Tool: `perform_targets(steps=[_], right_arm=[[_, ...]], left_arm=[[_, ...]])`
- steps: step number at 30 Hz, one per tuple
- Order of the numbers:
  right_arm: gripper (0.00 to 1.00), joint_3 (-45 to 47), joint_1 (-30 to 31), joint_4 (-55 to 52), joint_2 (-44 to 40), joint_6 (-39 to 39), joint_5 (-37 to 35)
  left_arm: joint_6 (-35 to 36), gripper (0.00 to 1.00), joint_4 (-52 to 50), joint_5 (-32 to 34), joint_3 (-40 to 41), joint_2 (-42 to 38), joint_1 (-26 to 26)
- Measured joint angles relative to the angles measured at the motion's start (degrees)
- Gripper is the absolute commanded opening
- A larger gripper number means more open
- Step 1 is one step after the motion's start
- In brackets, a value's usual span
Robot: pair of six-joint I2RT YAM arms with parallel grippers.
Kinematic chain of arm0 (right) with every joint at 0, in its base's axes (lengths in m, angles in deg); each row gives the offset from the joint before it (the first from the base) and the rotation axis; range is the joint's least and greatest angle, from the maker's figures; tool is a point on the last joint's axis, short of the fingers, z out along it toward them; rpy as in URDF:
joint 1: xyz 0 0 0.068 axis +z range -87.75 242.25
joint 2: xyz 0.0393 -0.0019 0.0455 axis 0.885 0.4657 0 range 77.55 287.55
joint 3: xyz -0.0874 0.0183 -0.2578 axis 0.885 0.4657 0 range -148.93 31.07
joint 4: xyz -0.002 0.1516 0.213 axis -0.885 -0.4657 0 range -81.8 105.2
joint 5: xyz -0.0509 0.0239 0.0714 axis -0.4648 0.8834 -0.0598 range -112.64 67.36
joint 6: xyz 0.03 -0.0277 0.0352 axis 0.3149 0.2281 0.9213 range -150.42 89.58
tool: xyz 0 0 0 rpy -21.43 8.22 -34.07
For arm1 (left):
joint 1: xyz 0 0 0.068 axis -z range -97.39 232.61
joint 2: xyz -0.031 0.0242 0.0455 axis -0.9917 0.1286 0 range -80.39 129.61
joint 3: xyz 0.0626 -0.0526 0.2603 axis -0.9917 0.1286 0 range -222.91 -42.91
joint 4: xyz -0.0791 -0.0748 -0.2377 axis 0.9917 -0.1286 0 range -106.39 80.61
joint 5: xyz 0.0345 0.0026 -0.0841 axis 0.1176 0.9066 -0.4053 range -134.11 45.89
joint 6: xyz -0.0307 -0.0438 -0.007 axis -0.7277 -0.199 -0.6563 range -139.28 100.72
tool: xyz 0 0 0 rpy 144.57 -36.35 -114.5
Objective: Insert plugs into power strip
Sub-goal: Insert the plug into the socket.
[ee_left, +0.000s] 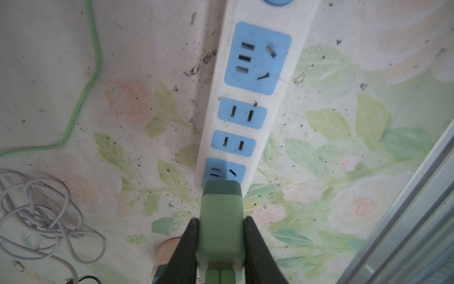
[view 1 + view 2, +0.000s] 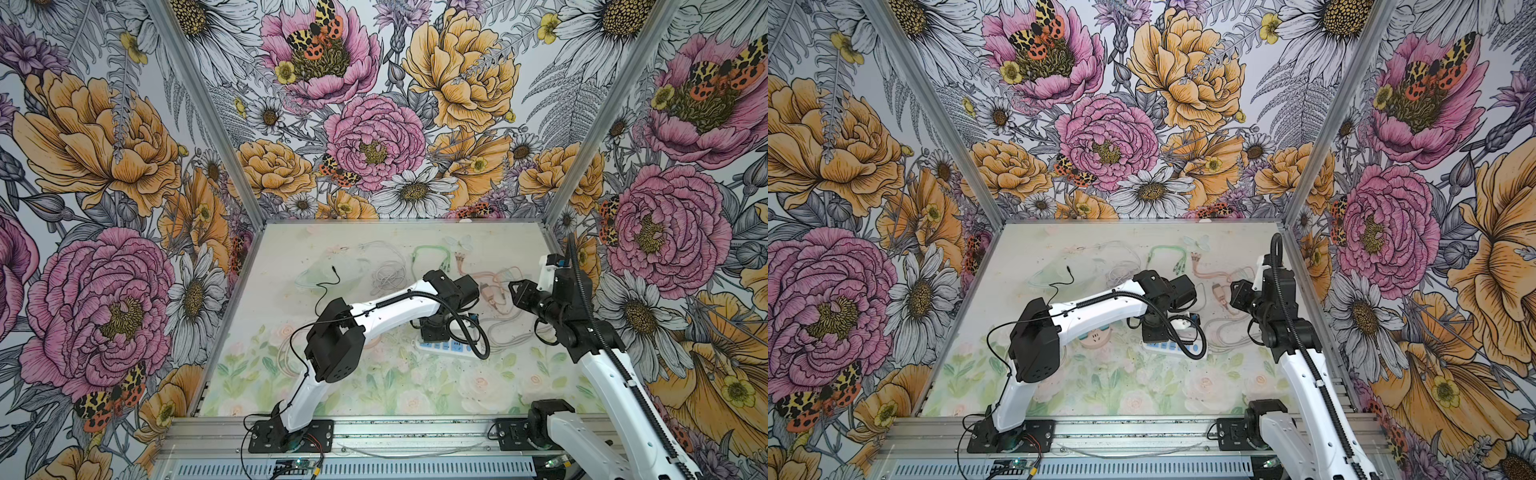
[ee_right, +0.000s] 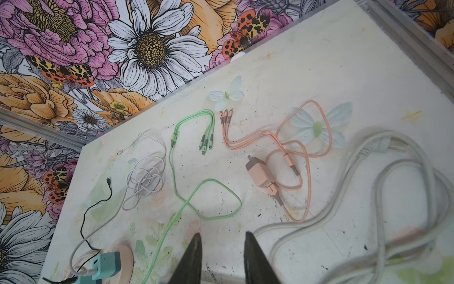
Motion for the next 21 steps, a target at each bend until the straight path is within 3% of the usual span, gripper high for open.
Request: perform_targets(steps=[21], right_arm=[[0.31,1.0,-0.4,0.0,0.0,0.4,1.4]], left_arm=[[2.7,0.09,0.6,1.7,-0.5,0.8,0.0]])
